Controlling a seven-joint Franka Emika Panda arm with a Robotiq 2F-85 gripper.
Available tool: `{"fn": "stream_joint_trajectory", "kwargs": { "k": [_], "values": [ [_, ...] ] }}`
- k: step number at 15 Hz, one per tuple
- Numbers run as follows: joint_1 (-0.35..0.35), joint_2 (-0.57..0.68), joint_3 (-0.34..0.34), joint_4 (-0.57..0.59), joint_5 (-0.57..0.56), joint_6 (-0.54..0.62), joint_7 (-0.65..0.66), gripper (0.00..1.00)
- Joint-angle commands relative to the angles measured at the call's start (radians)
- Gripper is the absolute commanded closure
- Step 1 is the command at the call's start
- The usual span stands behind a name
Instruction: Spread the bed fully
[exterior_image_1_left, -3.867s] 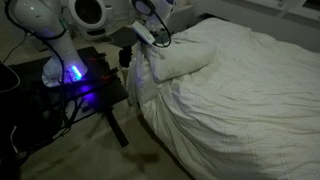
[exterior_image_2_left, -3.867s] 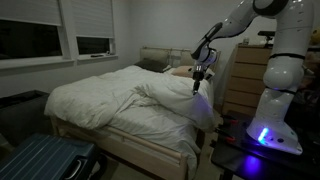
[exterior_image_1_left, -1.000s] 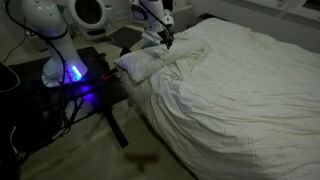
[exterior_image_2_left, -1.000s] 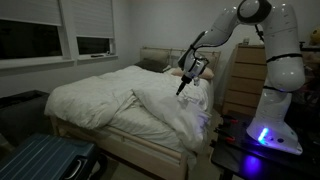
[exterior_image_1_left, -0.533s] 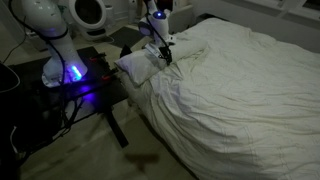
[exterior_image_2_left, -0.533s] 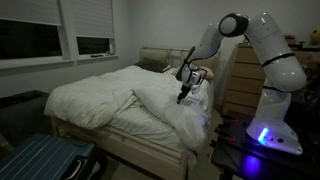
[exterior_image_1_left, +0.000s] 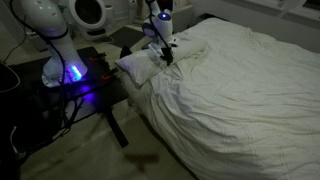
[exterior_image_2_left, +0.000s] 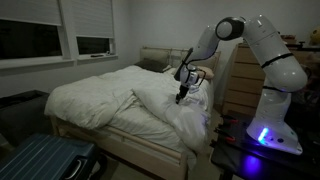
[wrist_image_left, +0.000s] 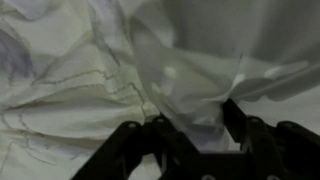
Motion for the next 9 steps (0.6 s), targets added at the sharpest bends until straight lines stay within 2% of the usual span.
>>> {"fn": "stream_joint_trajectory", "kwargs": {
  "k": [1,3,5,8,9],
  "values": [
    [0.012,-0.041,-0.035,-0.004,-0.030,-0.068,0.044,0.73],
    [0.014,-0.077,-0.048,-0.026,-0.041,-0.110,0.034,0.88],
    [0.011,-0.121,-0.051,-0.058,-0.043,-0.142,0.010,0.99],
    [0.017,-0.184,-0.065,-0.099,-0.070,-0.188,0.003,1.00],
    [-0.083,-0.230,0.035,-0.123,-0.169,-0.161,0.055,0.99]
  ]
}}
